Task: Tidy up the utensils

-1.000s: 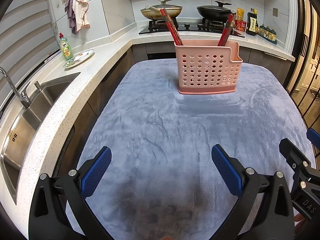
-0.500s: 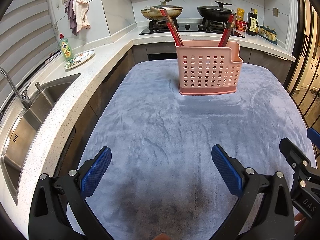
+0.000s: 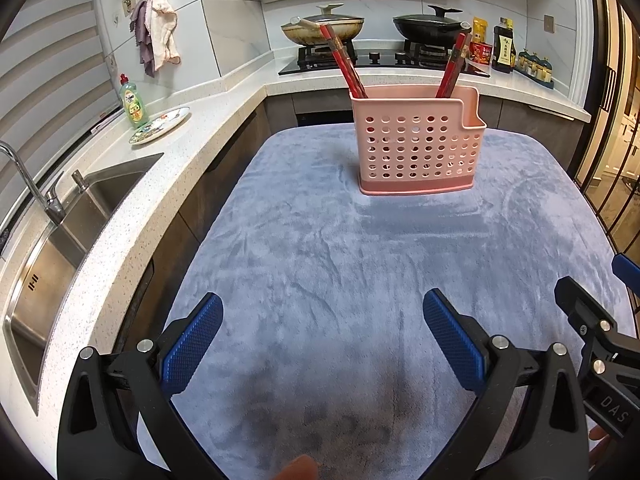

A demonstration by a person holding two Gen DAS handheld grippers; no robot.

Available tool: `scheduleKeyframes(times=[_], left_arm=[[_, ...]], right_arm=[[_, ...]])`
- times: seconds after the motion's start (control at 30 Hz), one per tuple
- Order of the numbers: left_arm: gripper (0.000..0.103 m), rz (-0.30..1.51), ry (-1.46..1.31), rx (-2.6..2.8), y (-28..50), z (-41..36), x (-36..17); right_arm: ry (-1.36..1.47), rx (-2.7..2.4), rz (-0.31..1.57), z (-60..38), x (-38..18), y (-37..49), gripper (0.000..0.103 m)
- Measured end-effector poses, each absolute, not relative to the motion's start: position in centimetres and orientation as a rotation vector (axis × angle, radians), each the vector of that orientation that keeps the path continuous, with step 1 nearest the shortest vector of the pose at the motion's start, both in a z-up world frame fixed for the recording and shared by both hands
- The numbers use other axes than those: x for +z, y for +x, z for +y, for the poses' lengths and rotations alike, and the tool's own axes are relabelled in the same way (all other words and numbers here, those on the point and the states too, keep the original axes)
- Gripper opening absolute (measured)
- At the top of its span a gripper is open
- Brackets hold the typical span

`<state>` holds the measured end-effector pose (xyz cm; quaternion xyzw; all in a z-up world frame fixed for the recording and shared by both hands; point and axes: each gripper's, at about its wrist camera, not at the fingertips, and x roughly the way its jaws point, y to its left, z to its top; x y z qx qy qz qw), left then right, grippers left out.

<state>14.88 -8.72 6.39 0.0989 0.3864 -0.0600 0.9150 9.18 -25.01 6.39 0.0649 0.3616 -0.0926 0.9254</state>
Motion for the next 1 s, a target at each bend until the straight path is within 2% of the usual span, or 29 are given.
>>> scheduleKeyframes(times=[1.0], left_arm=[[0.096,0.796,0.207,-0.140,15.68,-9.17,5.91]], right_arm=[[0.123,-0.198,0.747,-25.47,5.90,9.96,0.085]])
